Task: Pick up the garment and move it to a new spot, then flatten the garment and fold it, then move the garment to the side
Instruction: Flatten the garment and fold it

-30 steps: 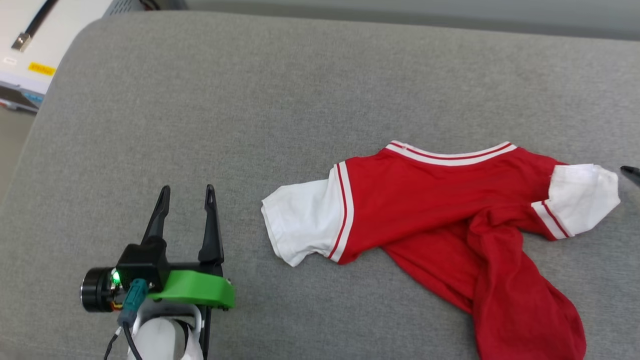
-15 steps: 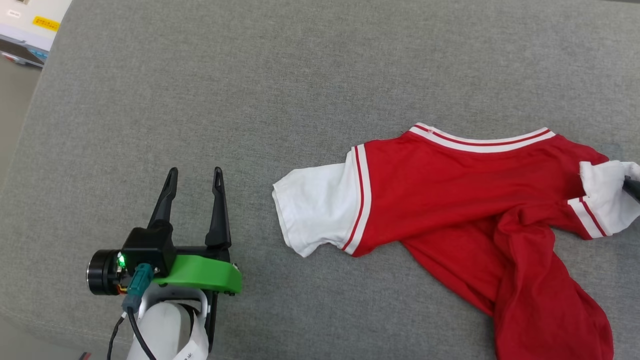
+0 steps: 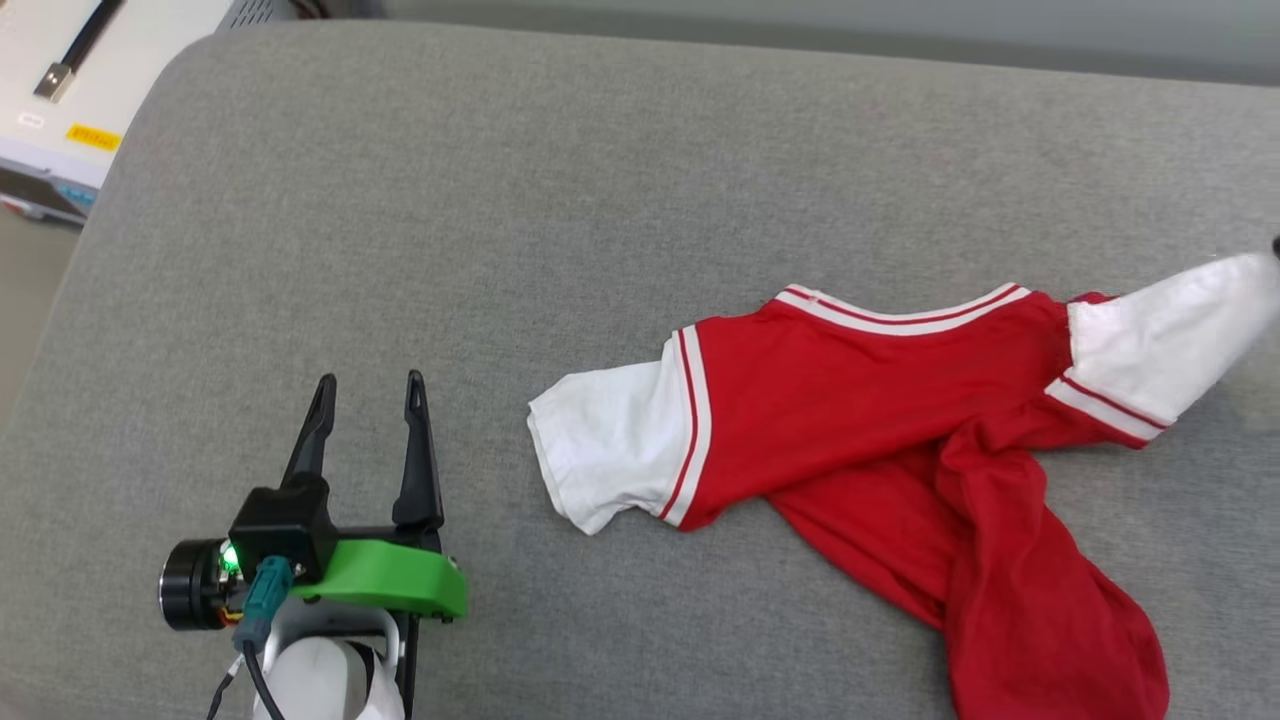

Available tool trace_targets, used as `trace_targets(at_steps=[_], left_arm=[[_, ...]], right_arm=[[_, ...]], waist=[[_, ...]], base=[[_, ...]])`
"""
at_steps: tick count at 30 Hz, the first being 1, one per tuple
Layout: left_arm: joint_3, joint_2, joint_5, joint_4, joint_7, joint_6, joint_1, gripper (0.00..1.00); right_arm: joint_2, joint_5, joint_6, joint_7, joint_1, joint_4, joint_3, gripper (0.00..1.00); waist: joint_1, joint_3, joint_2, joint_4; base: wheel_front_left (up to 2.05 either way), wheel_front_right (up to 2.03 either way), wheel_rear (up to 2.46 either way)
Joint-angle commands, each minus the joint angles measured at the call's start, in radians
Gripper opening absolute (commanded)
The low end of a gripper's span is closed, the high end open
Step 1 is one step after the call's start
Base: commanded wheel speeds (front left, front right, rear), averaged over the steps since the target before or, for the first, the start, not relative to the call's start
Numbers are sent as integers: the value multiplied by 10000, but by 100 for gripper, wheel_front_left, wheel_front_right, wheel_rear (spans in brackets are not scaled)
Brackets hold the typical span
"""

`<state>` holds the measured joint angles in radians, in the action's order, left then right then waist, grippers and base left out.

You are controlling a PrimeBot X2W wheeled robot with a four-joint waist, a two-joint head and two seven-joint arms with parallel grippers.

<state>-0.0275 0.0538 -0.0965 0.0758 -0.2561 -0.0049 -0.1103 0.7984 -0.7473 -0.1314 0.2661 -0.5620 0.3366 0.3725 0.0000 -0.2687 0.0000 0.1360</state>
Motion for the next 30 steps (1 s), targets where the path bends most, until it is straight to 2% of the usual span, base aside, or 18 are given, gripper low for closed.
trace_targets(at_steps=[1,5,10,16,19,20,21,26,30], left_arm=[[53,-35,53,-31,-57,8,173,100],[173,-35,60,-97,-57,53,558,100],[269,-35,56,-121,-57,41,805,100],[202,-35,99,-14,-57,-83,602,100],[188,-35,123,73,-57,-118,514,100],[220,-35,138,84,-57,-127,513,100],[260,-25,162,95,-57,-148,521,100],[452,153,185,78,-57,-383,446,100],[501,514,137,108,-57,-733,47,100]], right_arm=[[106,-119,7,-243,569,-151,-161,0],[95,-288,7,-805,2343,-422,-865,0],[-342,-501,7,-839,4032,-217,-1443,0],[-900,-300,7,-690,4598,1036,-1294,0],[-1124,-187,7,-1065,4466,1430,-1192,0],[-1183,-169,7,-1256,4381,1479,-1241,53],[-1217,-85,7,-1580,4265,1492,-1341,100],[-1282,533,7,-2985,3996,1073,-1922,100],[-1609,1297,7,-3787,4003,344,-2676,100]], waist=[[0,367,0,-285],[0,644,0,-538],[0,681,0,-812],[0,562,0,-900],[0,635,0,-894],[0,685,0,-921],[0,761,0,-949],[0,1106,0,-1063],[0,1280,0,-1142]], base=[[0,0,0],[0,0,0],[0,0,0],[0,0,0],[0,0,0],[0,0,0],[0,0,0],[0,0,0],[0,0,0]])
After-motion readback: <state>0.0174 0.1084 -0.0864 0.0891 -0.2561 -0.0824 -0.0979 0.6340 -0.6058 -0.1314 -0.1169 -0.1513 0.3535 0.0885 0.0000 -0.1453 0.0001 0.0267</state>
